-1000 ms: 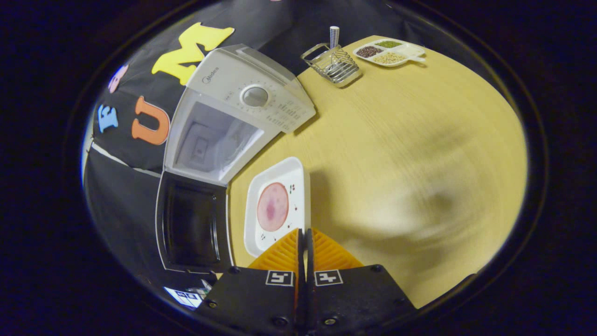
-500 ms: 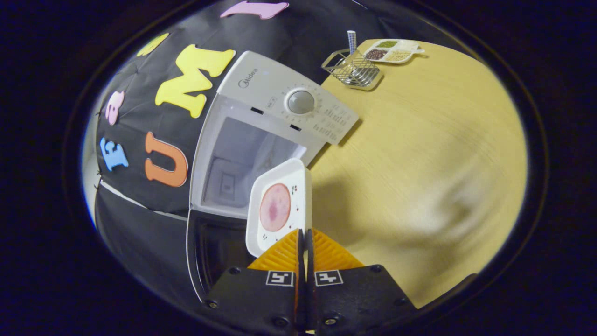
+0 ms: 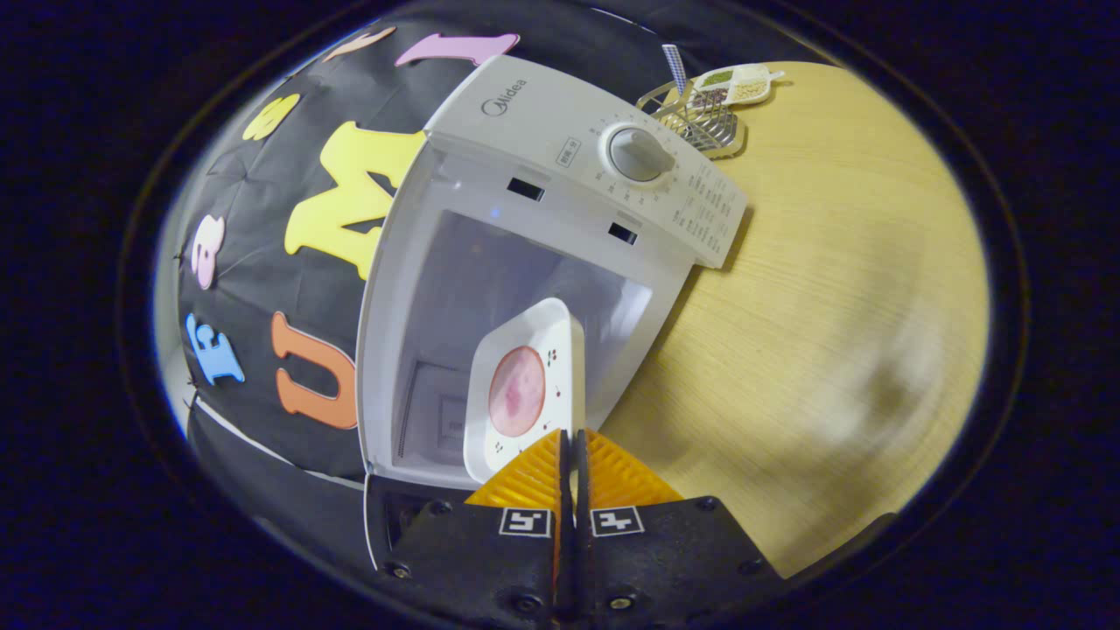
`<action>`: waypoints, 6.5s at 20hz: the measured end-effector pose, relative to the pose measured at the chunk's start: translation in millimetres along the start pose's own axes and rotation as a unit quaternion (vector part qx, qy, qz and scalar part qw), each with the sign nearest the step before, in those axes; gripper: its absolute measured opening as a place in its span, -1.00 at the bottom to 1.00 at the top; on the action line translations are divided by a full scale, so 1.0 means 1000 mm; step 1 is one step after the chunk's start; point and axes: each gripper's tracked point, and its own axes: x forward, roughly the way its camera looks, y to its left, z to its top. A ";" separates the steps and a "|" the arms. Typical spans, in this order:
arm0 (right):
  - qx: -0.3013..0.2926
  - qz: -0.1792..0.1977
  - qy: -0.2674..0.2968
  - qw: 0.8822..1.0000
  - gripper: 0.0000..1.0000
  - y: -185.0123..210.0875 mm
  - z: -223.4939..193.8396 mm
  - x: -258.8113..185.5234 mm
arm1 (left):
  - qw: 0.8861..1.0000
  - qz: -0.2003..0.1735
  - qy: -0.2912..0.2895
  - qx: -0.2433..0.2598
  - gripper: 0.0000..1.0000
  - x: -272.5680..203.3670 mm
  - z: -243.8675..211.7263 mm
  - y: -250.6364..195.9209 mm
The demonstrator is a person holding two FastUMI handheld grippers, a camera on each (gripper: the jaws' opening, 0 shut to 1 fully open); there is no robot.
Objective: Open the microwave oven with the left hand, put the food in, and close the microwave oven.
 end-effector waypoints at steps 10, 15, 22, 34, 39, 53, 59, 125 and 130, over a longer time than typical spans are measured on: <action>0.029 -0.023 -0.050 0.998 -0.93 0.011 0.002 0.080 | 1.000 0.021 0.018 0.013 0.86 -0.004 -0.012 0.025; 0.018 -0.001 -0.077 0.997 -0.76 0.017 0.015 0.084 | 0.999 0.027 0.030 0.008 0.86 -0.003 -0.021 0.033; -0.083 0.024 -0.093 0.992 0.65 0.029 0.036 0.031 | 0.999 0.034 0.016 0.009 0.87 -0.002 -0.007 0.042; -0.375 0.000 -0.126 0.919 1.00 0.037 0.141 -0.152 | 1.000 -0.007 -0.015 0.006 0.86 0.001 0.044 0.033; -0.505 -0.019 -0.137 0.852 1.00 0.023 0.187 -0.233 | 0.999 -0.036 -0.023 0.010 0.86 0.015 0.055 0.017; -0.538 -0.076 -0.180 0.820 1.00 0.003 0.267 -0.369 | 0.991 -0.119 -0.047 -0.023 -0.80 0.045 0.056 -0.034; -0.541 -0.079 -0.167 0.820 1.00 -0.002 0.263 -0.382 | 0.990 -0.122 -0.039 -0.063 -1.00 0.039 0.045 -0.027; -0.528 -0.126 -0.133 0.829 0.83 -0.028 0.323 -0.377 | 0.980 -0.199 0.017 0.015 -1.00 0.152 -0.046 -0.171; -0.535 -0.124 -0.131 0.825 1.00 -0.022 0.346 -0.367 | 0.981 -0.191 0.024 0.024 -1.00 0.202 -0.041 -0.209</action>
